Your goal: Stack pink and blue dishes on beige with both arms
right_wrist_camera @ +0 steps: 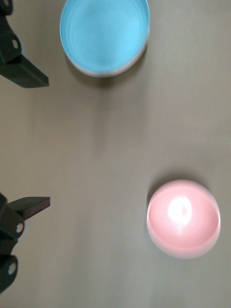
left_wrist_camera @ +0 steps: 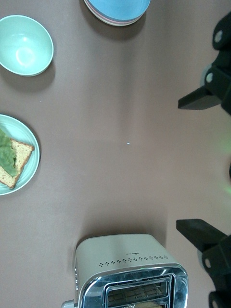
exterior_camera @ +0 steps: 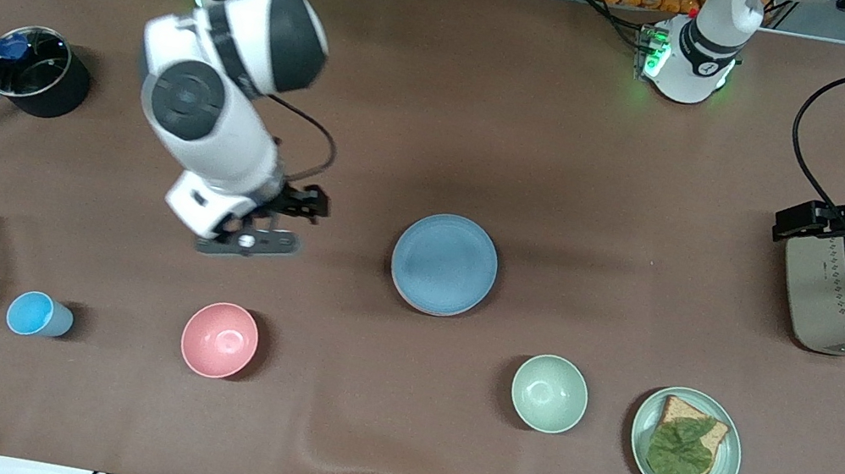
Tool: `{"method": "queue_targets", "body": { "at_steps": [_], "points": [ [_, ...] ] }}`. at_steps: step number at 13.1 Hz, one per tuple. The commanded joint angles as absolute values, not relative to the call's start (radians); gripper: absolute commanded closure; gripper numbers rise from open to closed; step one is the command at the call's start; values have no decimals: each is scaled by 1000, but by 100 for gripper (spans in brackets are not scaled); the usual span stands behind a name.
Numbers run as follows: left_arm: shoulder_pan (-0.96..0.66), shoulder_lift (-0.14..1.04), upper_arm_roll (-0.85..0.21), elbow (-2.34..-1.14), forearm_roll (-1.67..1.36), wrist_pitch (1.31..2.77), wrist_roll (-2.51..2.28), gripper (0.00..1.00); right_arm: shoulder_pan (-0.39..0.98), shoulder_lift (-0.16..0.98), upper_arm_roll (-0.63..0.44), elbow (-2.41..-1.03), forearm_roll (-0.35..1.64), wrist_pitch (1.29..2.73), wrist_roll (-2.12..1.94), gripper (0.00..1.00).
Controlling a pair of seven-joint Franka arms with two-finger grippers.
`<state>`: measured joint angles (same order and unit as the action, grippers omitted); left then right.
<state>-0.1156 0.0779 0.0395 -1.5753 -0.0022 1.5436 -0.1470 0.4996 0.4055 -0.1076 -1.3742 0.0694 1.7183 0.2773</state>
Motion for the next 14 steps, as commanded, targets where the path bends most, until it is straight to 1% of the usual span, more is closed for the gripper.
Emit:
{"method": "queue_targets", "body": {
  "at_steps": [1, 4, 5, 7, 9, 11, 14],
  "points": [
    [-114, 66, 43, -1575, -14, 1545, -126, 0, 444, 289, -141, -1413, 51, 1660, 209, 0],
    [-115, 66, 40, -1575, -14, 1545, -126, 0, 326, 210, -129, -1430, 57, 1634, 109, 0],
    [-115, 66, 40, -1575, -14, 1545, -126, 0, 284, 178, -109, -1449, 49, 1631, 92, 0],
    [-115, 67, 41, -1577, -14, 1546, -126, 0, 153, 97, -37, -1520, 25, 1628, 78, 0],
    [-115, 67, 41, -1575, -14, 1546, -126, 0, 106, 42, -9, -1589, -4, 1632, 54, 0],
    [-115, 67, 41, -1575, -14, 1546, -126, 0, 72, -4, 23, -1653, -99, 1673, -47, 0],
    [-115, 69, 41, -1575, -14, 1546, -126, 0, 29, -17, 28, -1689, -89, 1698, -141, 0]
  ]
}}
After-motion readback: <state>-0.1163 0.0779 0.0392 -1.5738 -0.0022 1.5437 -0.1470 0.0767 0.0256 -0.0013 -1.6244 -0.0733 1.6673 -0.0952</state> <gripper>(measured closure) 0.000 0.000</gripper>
